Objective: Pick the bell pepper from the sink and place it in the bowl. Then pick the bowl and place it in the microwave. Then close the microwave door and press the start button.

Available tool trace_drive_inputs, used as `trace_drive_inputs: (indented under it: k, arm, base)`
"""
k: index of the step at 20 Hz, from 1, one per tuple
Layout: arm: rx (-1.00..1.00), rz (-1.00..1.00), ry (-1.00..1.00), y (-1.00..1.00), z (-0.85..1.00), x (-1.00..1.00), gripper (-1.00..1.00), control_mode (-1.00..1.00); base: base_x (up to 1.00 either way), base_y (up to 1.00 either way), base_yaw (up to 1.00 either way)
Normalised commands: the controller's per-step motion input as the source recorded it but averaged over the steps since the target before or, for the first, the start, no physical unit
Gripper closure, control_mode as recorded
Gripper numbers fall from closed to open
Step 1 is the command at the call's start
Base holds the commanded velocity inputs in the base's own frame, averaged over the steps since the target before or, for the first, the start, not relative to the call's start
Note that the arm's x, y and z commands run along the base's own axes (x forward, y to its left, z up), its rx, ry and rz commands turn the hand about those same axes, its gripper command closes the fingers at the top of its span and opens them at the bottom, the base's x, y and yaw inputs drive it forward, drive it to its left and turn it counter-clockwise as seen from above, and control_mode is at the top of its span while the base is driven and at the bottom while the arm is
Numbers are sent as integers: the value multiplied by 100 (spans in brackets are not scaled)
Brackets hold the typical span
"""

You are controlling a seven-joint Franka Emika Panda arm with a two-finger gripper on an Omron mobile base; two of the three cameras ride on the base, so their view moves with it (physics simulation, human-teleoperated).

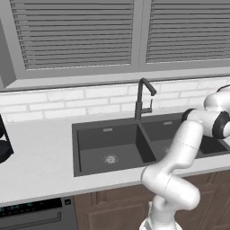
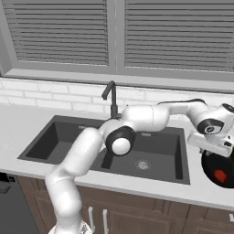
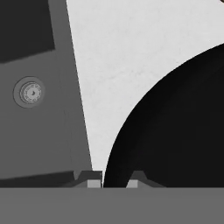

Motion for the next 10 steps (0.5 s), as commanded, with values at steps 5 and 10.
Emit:
trace_drive_inputs:
  k: [5,10]
  arm:
    - [-22,0,-10,52,0,0,100,-100]
    - [-24,1,-2,39,5,-6,100,-100]
  base:
    - [0,0,0]
    - [0,0,0]
